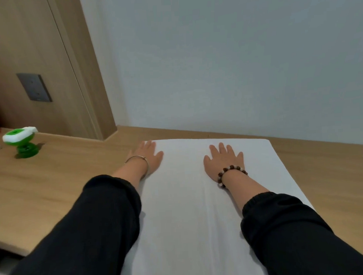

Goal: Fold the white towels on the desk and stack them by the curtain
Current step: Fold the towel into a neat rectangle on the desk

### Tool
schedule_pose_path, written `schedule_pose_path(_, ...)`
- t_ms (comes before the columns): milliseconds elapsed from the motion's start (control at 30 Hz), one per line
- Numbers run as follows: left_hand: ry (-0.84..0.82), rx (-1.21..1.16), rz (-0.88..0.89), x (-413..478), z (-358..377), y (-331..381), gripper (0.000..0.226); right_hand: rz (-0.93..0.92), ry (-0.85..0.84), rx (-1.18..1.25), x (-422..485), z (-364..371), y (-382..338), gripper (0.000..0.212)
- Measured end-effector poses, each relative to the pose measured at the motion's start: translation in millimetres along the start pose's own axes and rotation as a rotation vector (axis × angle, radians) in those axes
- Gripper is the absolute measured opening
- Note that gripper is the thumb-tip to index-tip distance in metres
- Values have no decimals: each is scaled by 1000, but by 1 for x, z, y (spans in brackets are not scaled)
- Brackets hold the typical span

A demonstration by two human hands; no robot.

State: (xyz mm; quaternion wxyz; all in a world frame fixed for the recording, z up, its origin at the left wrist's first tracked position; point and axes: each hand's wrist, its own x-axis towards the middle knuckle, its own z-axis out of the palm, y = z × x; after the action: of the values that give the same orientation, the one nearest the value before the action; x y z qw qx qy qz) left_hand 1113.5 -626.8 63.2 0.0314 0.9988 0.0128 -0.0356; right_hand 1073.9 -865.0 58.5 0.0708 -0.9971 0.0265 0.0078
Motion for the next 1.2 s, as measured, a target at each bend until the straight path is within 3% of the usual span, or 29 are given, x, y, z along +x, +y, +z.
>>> schedule_pose_path(167, 22, 95, -100, -15, -4, -6, 63, -1, -22, -5, 3, -2, -3, 58)
schedule_pose_path(300, 57, 140, 167, -55, -9, 24, 58, -53, -20, -21, -8, -13, -6, 55)
schedule_pose_path(433, -86, 105, 289, -101, 0, 46, 57, -4, -63, -72, -38, -20, -17, 57)
schedule_pose_path(567, -95, 82, 246, -129, 6, 35, 58, -71, -180, -24, -97, -14, -23, 60)
schedule_pose_path(733, -72, 51, 166, -151, 10, 28, 54, -141, -124, -62, -161, -6, 18, 59)
schedule_pose_path(1033, -77, 29, 57, -185, 2, 45, 56, -14, -88, -99, -173, -20, 103, 58)
schedule_pose_path(1200, 3, 255, 13, -216, -22, 92, 54, 238, -42, -470, -149, -53, 111, 62)
